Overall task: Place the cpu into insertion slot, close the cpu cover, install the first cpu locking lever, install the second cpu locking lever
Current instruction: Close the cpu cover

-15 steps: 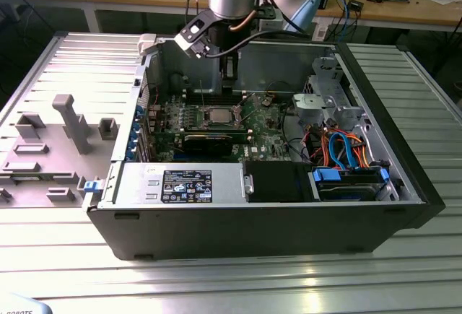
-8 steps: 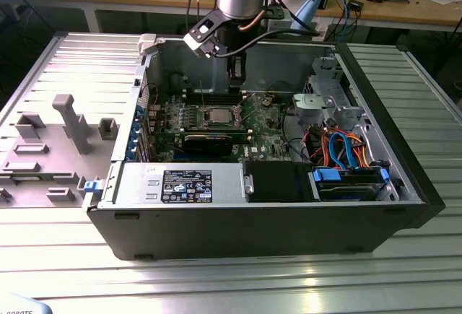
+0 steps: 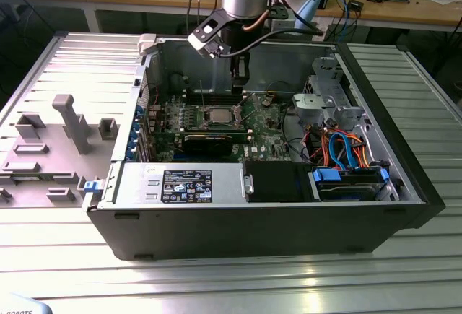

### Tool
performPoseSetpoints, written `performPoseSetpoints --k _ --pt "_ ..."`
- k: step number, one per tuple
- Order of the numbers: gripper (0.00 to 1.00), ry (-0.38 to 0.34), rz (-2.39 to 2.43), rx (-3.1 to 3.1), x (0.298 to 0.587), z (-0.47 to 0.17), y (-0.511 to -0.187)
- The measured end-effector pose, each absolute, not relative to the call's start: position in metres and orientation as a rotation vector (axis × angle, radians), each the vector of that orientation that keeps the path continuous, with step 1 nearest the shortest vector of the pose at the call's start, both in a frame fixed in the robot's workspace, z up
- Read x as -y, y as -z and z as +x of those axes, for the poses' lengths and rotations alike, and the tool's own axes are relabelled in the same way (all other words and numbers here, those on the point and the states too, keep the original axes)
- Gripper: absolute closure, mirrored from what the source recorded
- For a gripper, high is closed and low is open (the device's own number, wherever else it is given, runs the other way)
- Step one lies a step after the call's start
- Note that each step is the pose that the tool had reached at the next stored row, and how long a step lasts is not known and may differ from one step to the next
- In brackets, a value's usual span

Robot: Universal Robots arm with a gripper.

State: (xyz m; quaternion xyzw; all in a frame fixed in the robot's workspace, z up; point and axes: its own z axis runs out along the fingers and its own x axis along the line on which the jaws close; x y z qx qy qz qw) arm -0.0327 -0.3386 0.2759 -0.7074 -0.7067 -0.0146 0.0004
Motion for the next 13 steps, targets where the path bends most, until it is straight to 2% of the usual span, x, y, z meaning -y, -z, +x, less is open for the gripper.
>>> performPoseSetpoints --k 13 --pt "0.89 0.046 -2.222 2.22 0.3375 -0.026 -0.276"
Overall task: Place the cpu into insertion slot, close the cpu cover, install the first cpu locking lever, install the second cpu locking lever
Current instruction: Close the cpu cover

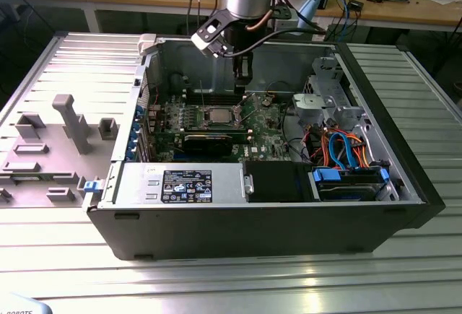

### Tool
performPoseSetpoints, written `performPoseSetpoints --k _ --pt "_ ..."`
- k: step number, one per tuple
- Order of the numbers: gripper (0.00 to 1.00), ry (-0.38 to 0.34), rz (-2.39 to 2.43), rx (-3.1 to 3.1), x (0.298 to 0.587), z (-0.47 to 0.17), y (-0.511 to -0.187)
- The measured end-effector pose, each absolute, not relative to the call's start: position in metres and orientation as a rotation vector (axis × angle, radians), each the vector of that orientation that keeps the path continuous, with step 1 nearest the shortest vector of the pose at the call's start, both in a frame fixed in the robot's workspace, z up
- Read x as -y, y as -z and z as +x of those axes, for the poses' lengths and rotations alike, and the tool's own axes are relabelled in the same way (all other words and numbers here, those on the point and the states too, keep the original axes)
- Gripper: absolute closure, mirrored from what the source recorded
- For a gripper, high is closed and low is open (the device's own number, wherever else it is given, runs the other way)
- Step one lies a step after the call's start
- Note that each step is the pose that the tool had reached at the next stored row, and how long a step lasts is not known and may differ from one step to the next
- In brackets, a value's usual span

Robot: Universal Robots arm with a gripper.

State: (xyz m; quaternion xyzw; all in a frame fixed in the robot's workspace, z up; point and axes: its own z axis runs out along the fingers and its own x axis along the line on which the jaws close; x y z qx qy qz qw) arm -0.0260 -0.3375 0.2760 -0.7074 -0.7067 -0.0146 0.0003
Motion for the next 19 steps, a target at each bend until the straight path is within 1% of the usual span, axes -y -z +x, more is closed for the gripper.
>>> performPoseSetpoints --k 19 --pt "0.89 0.045 -2.222 2.22 0.336 -0.006 -0.276"
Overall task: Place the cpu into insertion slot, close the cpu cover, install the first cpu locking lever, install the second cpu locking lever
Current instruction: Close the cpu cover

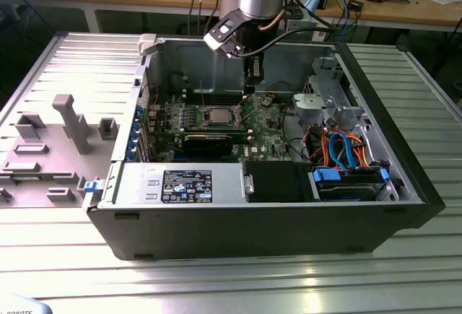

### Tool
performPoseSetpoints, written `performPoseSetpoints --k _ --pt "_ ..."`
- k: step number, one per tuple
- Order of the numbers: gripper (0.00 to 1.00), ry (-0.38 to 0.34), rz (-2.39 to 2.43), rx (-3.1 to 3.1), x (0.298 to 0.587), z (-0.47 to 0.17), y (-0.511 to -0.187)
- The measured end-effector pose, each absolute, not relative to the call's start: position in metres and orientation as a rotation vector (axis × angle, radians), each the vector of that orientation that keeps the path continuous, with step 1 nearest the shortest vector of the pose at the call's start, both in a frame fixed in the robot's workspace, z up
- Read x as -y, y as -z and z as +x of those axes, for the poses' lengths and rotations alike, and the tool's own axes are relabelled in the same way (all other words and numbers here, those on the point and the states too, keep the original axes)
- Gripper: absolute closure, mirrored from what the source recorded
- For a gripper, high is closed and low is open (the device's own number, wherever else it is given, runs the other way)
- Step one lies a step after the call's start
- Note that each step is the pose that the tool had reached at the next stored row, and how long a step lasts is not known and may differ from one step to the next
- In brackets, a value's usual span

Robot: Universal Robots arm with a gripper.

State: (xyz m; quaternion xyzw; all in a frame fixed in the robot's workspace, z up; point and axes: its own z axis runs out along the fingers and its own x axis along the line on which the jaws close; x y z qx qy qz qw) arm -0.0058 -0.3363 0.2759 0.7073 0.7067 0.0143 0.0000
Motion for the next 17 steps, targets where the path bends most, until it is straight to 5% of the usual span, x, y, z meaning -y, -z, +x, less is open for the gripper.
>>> performPoseSetpoints --k 17 --pt "0.89 -0.042 2.221 -2.219 0.335 0.017 -0.276"
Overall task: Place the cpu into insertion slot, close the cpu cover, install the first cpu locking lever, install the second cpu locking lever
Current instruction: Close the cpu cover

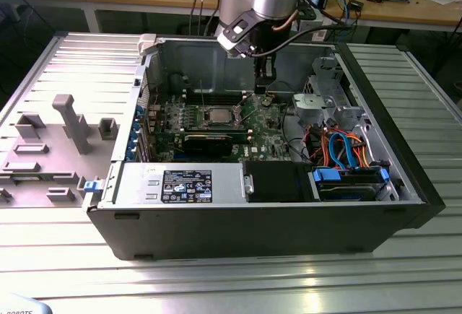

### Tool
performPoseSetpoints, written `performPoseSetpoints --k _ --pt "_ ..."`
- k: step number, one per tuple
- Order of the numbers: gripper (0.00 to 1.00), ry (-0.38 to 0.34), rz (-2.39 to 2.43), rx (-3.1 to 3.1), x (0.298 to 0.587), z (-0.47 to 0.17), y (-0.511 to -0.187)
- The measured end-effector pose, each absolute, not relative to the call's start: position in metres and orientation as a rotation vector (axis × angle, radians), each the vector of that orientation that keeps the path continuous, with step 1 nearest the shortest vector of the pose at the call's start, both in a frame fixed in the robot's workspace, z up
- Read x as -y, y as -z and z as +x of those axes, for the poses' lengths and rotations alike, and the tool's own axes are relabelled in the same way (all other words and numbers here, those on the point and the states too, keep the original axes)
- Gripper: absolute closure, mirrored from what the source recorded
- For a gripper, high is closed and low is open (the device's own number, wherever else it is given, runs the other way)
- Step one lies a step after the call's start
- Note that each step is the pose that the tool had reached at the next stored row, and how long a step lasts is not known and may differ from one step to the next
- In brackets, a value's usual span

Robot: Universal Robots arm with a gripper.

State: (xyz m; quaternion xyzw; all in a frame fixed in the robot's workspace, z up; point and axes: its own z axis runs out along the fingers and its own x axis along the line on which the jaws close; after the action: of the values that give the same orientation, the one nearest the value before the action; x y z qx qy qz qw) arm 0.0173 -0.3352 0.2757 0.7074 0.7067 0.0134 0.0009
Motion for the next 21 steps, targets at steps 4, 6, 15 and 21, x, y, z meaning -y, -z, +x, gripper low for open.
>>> performPoseSetpoints --k 4,6,15,21 --pt "0.89 -0.041 2.221 -2.218 0.335 0.021 -0.275" --pt "0.89 -0.041 2.22 -2.218 0.334 0.024 -0.275" --pt "0.89 -0.041 2.22 -2.218 0.334 0.031 -0.274" --pt "0.89 -0.039 2.22 -2.218 0.333 0.031 -0.269"
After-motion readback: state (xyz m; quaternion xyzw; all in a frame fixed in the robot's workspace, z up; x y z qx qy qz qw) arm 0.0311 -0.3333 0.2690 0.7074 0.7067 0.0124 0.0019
